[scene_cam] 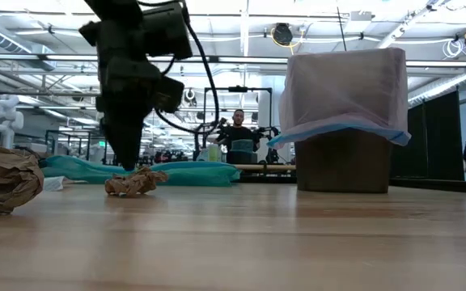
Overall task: Place trash/remove bag and relplace
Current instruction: Put the brown napkin into the trash bin
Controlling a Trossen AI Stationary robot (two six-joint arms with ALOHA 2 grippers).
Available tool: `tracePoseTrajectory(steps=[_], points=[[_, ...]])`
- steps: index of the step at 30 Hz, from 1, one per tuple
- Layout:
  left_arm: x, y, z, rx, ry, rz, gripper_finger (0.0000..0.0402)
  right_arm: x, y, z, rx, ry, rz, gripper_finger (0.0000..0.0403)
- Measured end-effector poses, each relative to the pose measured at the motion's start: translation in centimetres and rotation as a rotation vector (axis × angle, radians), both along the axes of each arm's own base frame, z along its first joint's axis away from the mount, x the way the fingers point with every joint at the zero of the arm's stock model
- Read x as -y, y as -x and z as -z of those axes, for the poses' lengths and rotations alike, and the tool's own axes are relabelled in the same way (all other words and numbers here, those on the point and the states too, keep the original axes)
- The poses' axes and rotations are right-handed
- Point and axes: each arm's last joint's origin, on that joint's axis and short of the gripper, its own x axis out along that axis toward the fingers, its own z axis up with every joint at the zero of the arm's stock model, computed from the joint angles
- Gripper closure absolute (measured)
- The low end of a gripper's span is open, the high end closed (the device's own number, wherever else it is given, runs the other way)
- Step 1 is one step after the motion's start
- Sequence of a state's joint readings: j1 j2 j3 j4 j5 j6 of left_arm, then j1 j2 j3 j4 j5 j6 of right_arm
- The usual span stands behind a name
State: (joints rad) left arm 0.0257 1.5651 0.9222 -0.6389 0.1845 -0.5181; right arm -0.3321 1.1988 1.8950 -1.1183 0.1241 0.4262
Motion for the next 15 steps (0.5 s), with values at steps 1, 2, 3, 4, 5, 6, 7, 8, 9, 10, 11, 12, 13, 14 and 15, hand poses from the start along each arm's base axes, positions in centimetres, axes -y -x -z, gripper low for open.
tracePoseTrajectory(steps=[1, 2, 3, 4, 5, 6, 7, 8, 9, 10, 11, 12, 13, 14, 15], points=[[0.0, -0.2, 0.3, 0.002, 0.006, 0.002, 0.0229, 0.0, 0.0, 0.0, 0.0, 0.001, -0.001, 0.017], [0.0, -0.4, 0.5, 0.004, 0.01, 0.003, 0.0229, 0.0, 0.0, 0.0, -0.002, 0.003, -0.006, 0.017], [0.0, -0.6, 0.8, 0.004, 0.013, 0.004, 0.0229, 0.0, 0.0, 0.0, -0.003, 0.004, -0.018, 0.017], [0.0, -0.7, 1.1, -0.003, 0.015, 0.004, 0.0229, -0.1, 0.0, 0.0, -0.004, 0.006, -0.028, 0.017], [0.0, -0.8, 1.4, -0.01, 0.016, 0.004, 0.0229, -0.1, 0.0, 0.0, -0.006, 0.009, -0.031, 0.017], [0.0, -1.0, 1.7, -0.015, 0.016, 0.004, 0.0229, -0.1, 0.0, 0.0, -0.007, 0.011, -0.034, 0.017], [0.0, -1.1, 2.0, -0.018, 0.017, 0.004, 0.0229, -0.1, 0.0, 0.0, -0.007, 0.011, -0.035, 0.017], [0.0, -1.3, 2.3, -0.022, 0.017, 0.004, 0.0229, -0.1, 0.0, 0.0, -0.007, 0.011, -0.035, 0.017], [0.1, -1.4, 2.6, -0.023, 0.02, 0.007, 0.0229, -0.1, 0.0, 0.0, -0.007, 0.012, -0.035, 0.017], [0.1, -1.6, 2.8, -0.019, 0.023, 0.008, 0.0229, -0.1, 0.0, 0.0, -0.008, 0.012, -0.035, 0.017], [0.1, -1.7, 3.0, -0.017, 0.024, 0.009, 0.0229, -0.1, 0.0, 0.0, -0.009, 0.014, -0.036, 0.017], [0.1, -1.9, 3.2, -0.016, 0.024, 0.008, 0.0229, -0.1, 0.0, 0.0, -0.009, 0.014, -0.036, 0.017], [0.1, -2.0, 3.5, -0.022, 0.023, 0.008, 0.0229, -0.1, 0.0, 0.0, -0.009, 0.014, -0.036, 0.017], [0.1, -2.1, 3.7, -0.027, 0.021, 0.007, 0.0231, -0.1, 0.0, 0.0, -0.009, 0.015, -0.036, 0.017], [0.0, -2.1, 3.8, -0.032, 0.016, 0.006, 0.0235, -0.1, 0.0, 0.0, -0.009, 0.015, -0.037, 0.017]])
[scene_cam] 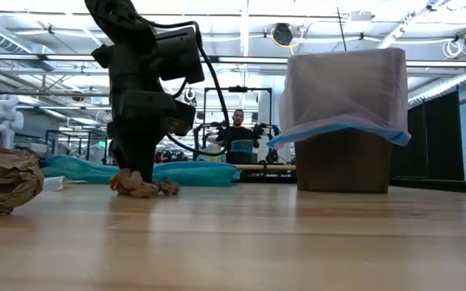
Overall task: Place trash/remove bag and relplace
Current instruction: Put the brown napkin into the trash bin
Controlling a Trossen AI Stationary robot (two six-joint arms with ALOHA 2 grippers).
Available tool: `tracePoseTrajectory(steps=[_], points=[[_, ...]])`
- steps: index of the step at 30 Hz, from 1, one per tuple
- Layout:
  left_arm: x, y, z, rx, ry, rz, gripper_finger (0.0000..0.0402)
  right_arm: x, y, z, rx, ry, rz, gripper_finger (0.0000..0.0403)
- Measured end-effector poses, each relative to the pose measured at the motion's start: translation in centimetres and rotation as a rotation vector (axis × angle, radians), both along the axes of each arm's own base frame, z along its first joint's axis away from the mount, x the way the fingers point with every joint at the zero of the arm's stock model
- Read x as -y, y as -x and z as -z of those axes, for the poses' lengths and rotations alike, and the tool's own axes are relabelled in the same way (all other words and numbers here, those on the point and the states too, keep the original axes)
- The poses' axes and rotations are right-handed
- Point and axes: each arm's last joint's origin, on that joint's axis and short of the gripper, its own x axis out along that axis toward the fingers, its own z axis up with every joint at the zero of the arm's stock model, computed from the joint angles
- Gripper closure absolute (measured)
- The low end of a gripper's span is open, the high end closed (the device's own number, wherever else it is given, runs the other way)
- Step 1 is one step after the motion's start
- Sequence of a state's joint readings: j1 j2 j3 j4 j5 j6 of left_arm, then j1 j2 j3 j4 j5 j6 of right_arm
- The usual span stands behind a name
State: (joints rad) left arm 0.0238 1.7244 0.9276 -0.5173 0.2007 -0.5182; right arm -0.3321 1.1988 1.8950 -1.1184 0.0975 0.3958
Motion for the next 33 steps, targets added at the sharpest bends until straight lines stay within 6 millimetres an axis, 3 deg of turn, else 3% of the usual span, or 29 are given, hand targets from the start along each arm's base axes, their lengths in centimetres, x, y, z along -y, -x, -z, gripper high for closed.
tracePoseTrajectory(steps=[7, 11, 14, 20, 28, 33], points=[[-0.2, -0.5, -0.8, 0.031, -0.043, -0.004, 0.0312, 0.0, 0.0, 0.0, 0.0, 0.0, 0.001, 0.017], [-0.2, -1.1, -2.8, 0.104, -0.056, 0.011, 0.0382, 0.0, 0.0, 0.0, -0.001, 0.003, 0.006, 0.017], [-0.3, -1.4, -4.7, 0.146, -0.057, 0.009, 0.039, 0.0, 0.0, 0.0, -0.001, 0.005, 0.006, 0.017], [-1.3, -2.5, -11.0, 0.331, -0.092, -0.029, 0.0397, 0.1, -0.1, -0.2, 0.012, 0.031, -0.003, 0.017], [-6.2, -5.0, -21.2, 0.697, -0.236, -0.126, 0.0398, 0.1, -0.3, -0.7, 0.036, 0.1, -0.026, 0.017], [-8.9, -6.0, -25.2, 0.901, -0.317, -0.173, 0.0399, 0.1, -0.3, -0.8, 0.052, 0.113, -0.028, 0.017]])
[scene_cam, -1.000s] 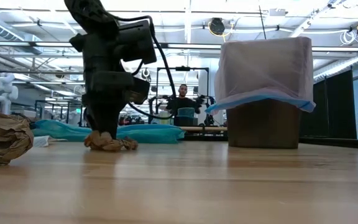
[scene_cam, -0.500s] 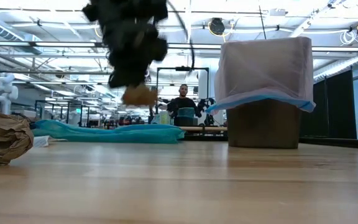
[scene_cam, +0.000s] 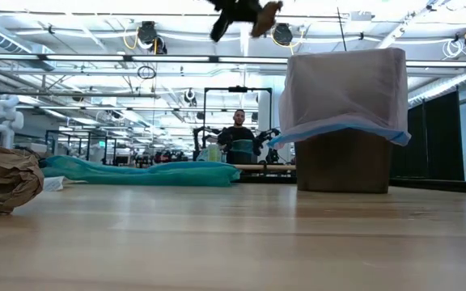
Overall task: Place trash/remove bag and relplace
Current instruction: Put the brown napkin into the trash bin
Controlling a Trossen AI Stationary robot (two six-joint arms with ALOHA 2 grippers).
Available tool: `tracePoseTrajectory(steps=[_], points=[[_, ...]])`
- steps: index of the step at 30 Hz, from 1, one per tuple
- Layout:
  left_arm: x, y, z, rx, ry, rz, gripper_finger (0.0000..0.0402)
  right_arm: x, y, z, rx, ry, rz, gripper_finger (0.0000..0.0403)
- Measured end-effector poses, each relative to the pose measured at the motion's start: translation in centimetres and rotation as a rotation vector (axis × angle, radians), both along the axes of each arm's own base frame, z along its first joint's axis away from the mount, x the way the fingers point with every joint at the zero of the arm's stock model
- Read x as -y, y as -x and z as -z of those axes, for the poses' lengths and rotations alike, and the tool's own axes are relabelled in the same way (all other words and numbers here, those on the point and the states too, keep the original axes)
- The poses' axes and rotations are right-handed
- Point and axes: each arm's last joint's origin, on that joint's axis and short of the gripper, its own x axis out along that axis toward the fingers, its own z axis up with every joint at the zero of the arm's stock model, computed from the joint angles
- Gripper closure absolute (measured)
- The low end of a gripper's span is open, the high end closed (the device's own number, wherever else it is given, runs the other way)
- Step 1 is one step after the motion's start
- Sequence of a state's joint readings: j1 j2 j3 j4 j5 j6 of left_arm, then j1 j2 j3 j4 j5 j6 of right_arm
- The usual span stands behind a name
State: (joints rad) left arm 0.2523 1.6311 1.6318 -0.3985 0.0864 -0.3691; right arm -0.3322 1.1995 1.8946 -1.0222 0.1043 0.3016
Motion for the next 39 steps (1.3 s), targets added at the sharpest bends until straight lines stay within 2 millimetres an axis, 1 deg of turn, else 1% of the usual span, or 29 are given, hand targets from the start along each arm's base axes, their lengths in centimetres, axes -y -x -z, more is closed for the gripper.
tracePoseTrajectory(steps=[2, 5, 10, 12, 15, 17, 20, 25, 31, 35, 39], points=[[-1.0, -0.3, -1.4, 0.083, -0.032, -0.019, 0.0399, 0.0, 0.0, -0.1, 0.012, 0.004, 0.001, 0.017], [-2.2, -1.1, -1.9, 0.143, -0.048, -0.037, 0.0399, 0.0, 0.0, -0.2, 0.018, 0.007, 0.002, 0.017], [-3.8, -3.3, -1.3, 0.162, -0.041, -0.018, 0.04, 0.1, -0.1, -0.3, 0.027, 0.011, 0.002, 0.017], [-4.1, -4.2, -1.1, 0.171, -0.034, 0.008, 0.04, 0.1, -0.2, -0.2, 0.026, 0.01, 0.002, 0.017], [-4.4, -6.0, -0.3, 0.16, -0.037, 0.024, 0.0397, 0.1, -0.4, -0.2, 0.022, 0.009, 0.003, 0.017], [-4.3, -7.0, 0.1, 0.157, -0.057, 0.037, 0.0387, 0.2, -0.5, -0.1, 0.02, 0.008, 0.003, 0.017], [-4.2, -8.0, 0.0, 0.18, -0.089, 0.057, 0.0361, 0.2, -0.6, -0.1, 0.017, 0.006, 0.002, 0.017], [-4.4, -8.7, 0.1, 0.187, -0.107, 0.101, 0.0308, 0.2, -0.7, -0.1, 0.017, 0.005, 0.002, 0.017], [-4.4, -8.7, 0.0, 0.191, -0.106, 0.115, 0.0258, 0.2, -0.7, -0.1, 0.015, 0.007, -0.001, 0.017], [-4.6, -8.7, 0.1, 0.187, -0.105, 0.111, 0.0242, 0.2, -0.7, -0.1, 0.011, 0.015, -0.003, 0.017], [-4.5, -8.7, 0.1, 0.174, -0.137, 0.124, 0.024, 0.2, -0.7, -0.1, 0.011, 0.016, -0.004, 0.017]])
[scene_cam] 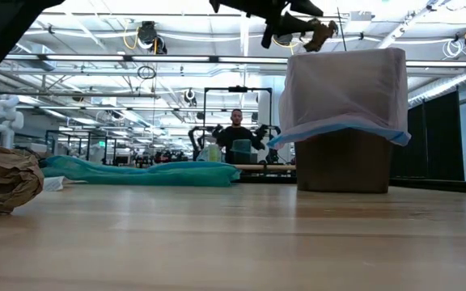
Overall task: Place trash/remove bag and relplace
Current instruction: Put the brown napkin into the trash bin
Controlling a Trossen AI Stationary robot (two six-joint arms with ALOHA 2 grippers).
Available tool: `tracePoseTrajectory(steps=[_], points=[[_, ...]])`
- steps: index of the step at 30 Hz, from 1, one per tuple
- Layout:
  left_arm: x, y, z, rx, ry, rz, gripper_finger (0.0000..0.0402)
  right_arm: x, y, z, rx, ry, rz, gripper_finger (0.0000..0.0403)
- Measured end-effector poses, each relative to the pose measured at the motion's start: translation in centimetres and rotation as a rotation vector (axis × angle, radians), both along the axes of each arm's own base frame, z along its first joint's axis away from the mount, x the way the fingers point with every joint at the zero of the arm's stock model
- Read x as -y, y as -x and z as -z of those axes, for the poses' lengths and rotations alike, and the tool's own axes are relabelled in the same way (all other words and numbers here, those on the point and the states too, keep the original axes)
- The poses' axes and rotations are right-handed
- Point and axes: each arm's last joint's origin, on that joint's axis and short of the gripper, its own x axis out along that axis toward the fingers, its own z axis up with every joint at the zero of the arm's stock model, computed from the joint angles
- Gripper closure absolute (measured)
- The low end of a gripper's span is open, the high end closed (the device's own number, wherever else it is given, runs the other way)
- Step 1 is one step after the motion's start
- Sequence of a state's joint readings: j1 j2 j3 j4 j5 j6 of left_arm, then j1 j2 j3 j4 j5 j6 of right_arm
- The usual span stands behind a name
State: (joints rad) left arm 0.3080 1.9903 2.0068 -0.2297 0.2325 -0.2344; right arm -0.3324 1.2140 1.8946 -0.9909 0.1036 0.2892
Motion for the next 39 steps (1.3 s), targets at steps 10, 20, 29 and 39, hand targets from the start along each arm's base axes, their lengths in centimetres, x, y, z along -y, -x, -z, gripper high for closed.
tracePoseTrajectory(steps=[10, 20, 29, 39], points=[[0.1, 0.5, 1.6, -0.178, -0.06, 0.034, 0.024, 0.0, 0.0, 0.0, -0.003, 0.005, -0.003, 0.017], [-0.5, 4.3, -2.5, -0.151, -0.065, 0.012, 0.0239, -1.0, 0.1, 0.1, -0.017, -0.005, -0.319, 0.017], [-1.3, 11.9, -6.9, -0.238, -0.109, -0.048, 0.0327, -3.3, 0.6, 3.6, -0.348, -0.199, -0.43, 0.0264], [-1.4, 15.6, -6.2, -0.369, -0.068, -0.076, 0.04, -6.8, 0.9, 8.0, -0.587, -0.285, -0.408, 0.04]])
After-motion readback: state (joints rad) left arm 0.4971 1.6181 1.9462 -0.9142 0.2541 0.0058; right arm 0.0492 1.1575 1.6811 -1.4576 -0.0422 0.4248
